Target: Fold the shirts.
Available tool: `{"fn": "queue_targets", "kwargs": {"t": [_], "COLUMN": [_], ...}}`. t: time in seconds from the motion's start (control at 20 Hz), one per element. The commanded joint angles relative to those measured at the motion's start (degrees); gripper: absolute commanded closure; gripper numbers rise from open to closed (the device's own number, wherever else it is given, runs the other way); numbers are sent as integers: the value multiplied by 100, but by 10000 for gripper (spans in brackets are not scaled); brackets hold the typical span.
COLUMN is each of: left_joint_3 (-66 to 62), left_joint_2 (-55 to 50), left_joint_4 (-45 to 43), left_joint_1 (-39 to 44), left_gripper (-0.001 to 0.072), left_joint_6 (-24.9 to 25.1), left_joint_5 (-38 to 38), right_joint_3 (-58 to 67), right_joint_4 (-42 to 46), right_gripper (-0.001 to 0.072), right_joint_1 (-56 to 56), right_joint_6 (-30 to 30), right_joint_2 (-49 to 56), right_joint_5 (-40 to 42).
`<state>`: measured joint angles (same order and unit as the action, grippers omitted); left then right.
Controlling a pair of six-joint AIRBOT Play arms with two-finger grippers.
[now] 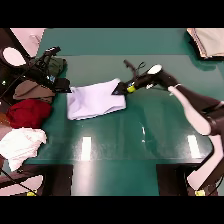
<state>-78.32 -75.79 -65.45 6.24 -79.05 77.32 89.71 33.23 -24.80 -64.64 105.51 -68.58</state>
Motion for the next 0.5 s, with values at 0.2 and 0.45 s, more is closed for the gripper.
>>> {"fn": "queue_targets", "kwargs": {"t": [0.2,0.45], "left_joint_3": [-7,-7], "left_joint_2": [4,2], "left_joint_4": [35,354], "left_joint_1": [-2,-4], "left_gripper": [684,684], "left_joint_6": [-7,-72], "left_joint_5": [68,-136], "right_joint_3": [-2033,-3456], "right_joint_4": [1615,1928], "right_gripper": [695,695], "right_joint_1": [3270,6478], "right_joint_6": [-501,-542], "right_joint_2": [-2909,-4271], "right_joint_5": [155,887]}}
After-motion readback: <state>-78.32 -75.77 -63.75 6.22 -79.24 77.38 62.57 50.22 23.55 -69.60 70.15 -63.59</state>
